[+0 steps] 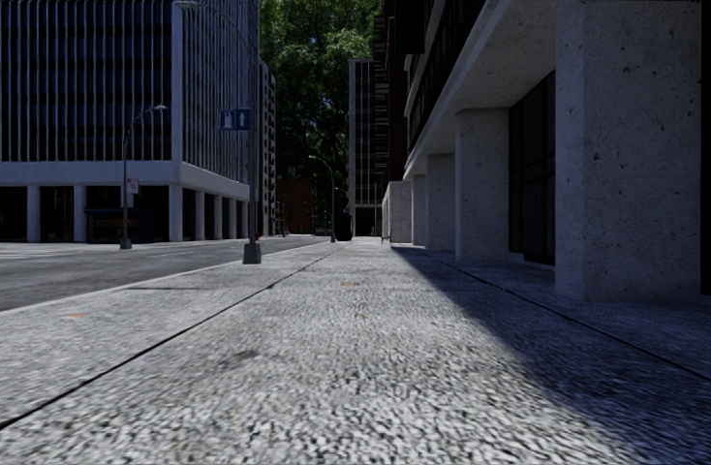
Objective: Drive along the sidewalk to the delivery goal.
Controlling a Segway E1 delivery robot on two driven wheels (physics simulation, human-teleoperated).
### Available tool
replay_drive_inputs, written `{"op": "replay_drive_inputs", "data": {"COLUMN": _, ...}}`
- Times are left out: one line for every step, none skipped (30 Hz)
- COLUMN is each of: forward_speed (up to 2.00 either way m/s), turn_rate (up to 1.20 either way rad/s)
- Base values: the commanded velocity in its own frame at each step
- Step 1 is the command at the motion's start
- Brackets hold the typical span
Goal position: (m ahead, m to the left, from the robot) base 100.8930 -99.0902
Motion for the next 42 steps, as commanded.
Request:
{"op": "replay_drive_inputs", "data": {"forward_speed": 2.0, "turn_rate": 0.0}}
{"op": "replay_drive_inputs", "data": {"forward_speed": 2.0, "turn_rate": 0.0}}
{"op": "replay_drive_inputs", "data": {"forward_speed": 2.0, "turn_rate": 0.0}}
{"op": "replay_drive_inputs", "data": {"forward_speed": 2.0, "turn_rate": 0.0}}
{"op": "replay_drive_inputs", "data": {"forward_speed": 2.0, "turn_rate": 0.0}}
{"op": "replay_drive_inputs", "data": {"forward_speed": 2.0, "turn_rate": 0.0}}
{"op": "replay_drive_inputs", "data": {"forward_speed": 2.0, "turn_rate": 0.0}}
{"op": "replay_drive_inputs", "data": {"forward_speed": 2.0, "turn_rate": 0.0}}
{"op": "replay_drive_inputs", "data": {"forward_speed": 2.0, "turn_rate": 0.0}}
{"op": "replay_drive_inputs", "data": {"forward_speed": 2.0, "turn_rate": 0.0}}
{"op": "replay_drive_inputs", "data": {"forward_speed": 2.0, "turn_rate": 0.0}}
{"op": "replay_drive_inputs", "data": {"forward_speed": 2.0, "turn_rate": 0.0}}
{"op": "replay_drive_inputs", "data": {"forward_speed": 2.0, "turn_rate": 0.0}}
{"op": "replay_drive_inputs", "data": {"forward_speed": 2.0, "turn_rate": 0.0}}
{"op": "replay_drive_inputs", "data": {"forward_speed": 2.0, "turn_rate": 0.0}}
{"op": "replay_drive_inputs", "data": {"forward_speed": 2.0, "turn_rate": 0.0}}
{"op": "replay_drive_inputs", "data": {"forward_speed": 2.0, "turn_rate": 0.0}}
{"op": "replay_drive_inputs", "data": {"forward_speed": 2.0, "turn_rate": 0.0}}
{"op": "replay_drive_inputs", "data": {"forward_speed": 2.0, "turn_rate": 0.0}}
{"op": "replay_drive_inputs", "data": {"forward_speed": 2.0, "turn_rate": 0.0}}
{"op": "replay_drive_inputs", "data": {"forward_speed": 2.0, "turn_rate": 0.0}}
{"op": "replay_drive_inputs", "data": {"forward_speed": 2.0, "turn_rate": 0.0}}
{"op": "replay_drive_inputs", "data": {"forward_speed": 2.0, "turn_rate": 0.0}}
{"op": "replay_drive_inputs", "data": {"forward_speed": 2.0, "turn_rate": 0.0}}
{"op": "replay_drive_inputs", "data": {"forward_speed": 2.0, "turn_rate": 0.0}}
{"op": "replay_drive_inputs", "data": {"forward_speed": 2.0, "turn_rate": 0.0}}
{"op": "replay_drive_inputs", "data": {"forward_speed": 2.0, "turn_rate": 0.0}}
{"op": "replay_drive_inputs", "data": {"forward_speed": 2.0, "turn_rate": 0.0}}
{"op": "replay_drive_inputs", "data": {"forward_speed": 2.0, "turn_rate": 0.0}}
{"op": "replay_drive_inputs", "data": {"forward_speed": 2.0, "turn_rate": 0.0}}
{"op": "replay_drive_inputs", "data": {"forward_speed": 2.0, "turn_rate": 0.0}}
{"op": "replay_drive_inputs", "data": {"forward_speed": 2.0, "turn_rate": 0.0}}
{"op": "replay_drive_inputs", "data": {"forward_speed": 2.0, "turn_rate": 0.0}}
{"op": "replay_drive_inputs", "data": {"forward_speed": 2.0, "turn_rate": 0.0}}
{"op": "replay_drive_inputs", "data": {"forward_speed": 2.0, "turn_rate": 0.0}}
{"op": "replay_drive_inputs", "data": {"forward_speed": 2.0, "turn_rate": 0.0}}
{"op": "replay_drive_inputs", "data": {"forward_speed": 2.0, "turn_rate": 0.0}}
{"op": "replay_drive_inputs", "data": {"forward_speed": 2.0, "turn_rate": 0.0}}
{"op": "replay_drive_inputs", "data": {"forward_speed": 2.0, "turn_rate": 0.0}}
{"op": "replay_drive_inputs", "data": {"forward_speed": 2.0, "turn_rate": 0.0}}
{"op": "replay_drive_inputs", "data": {"forward_speed": 2.0, "turn_rate": 0.0}}
{"op": "replay_drive_inputs", "data": {"forward_speed": 2.0, "turn_rate": 0.0}}
